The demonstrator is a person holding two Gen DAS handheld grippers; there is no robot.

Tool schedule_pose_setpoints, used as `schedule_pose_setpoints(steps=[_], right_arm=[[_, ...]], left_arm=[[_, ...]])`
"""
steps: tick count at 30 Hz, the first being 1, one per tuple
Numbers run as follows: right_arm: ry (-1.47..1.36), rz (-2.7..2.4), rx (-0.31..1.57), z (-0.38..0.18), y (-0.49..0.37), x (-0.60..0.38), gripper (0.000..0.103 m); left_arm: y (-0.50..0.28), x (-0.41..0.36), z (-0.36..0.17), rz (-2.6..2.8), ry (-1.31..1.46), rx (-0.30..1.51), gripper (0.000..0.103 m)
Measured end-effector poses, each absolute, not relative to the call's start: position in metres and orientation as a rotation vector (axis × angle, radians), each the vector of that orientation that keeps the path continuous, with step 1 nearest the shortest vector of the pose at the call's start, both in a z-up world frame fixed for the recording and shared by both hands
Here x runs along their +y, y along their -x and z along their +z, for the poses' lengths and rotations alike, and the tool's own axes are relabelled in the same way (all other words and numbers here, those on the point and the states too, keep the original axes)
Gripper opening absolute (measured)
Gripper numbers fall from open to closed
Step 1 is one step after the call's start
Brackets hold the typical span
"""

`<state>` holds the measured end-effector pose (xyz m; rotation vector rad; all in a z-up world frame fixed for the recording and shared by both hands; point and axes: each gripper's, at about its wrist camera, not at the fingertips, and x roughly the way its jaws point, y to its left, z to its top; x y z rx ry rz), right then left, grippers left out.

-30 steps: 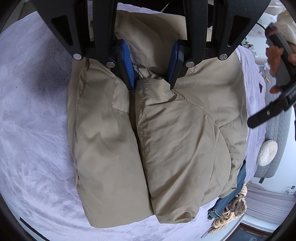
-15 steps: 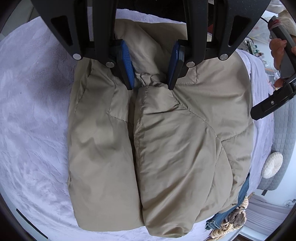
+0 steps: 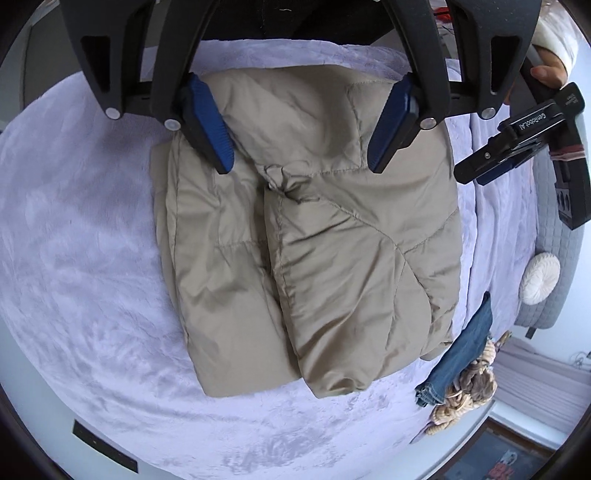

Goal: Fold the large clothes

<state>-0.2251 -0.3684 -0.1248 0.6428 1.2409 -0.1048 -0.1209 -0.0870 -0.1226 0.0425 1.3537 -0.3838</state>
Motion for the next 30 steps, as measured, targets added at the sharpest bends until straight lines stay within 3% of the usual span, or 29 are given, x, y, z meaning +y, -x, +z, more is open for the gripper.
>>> schedule_pose_setpoints(steps=[14, 18, 21, 30], right_arm=[[-0.698, -0.142, 1.175, -0.117, 0.207, -0.437, 0.083], [-0.774, -0.092, 1.178, -0.136, 0.190, -0.470, 0.084], [-0.821, -0.050, 1.185, -0.155, 0.176, -0.491, 0.103], [-1.071, 0.128, 1.206, -0.227, 0.143, -0.519, 0.103]], left_arm=[[0.080, -0.079, -0.150, -0.431, 0.198, 1.407, 0.103], [0.065, -0.079, -0.165, -0.470, 0.273, 1.415, 0.103], [0.056, -0.079, -0.176, -0.501, 0.358, 1.431, 0.103], [0.044, -0.092, -0.198, -0.549, 0.456, 1.445, 0.103]])
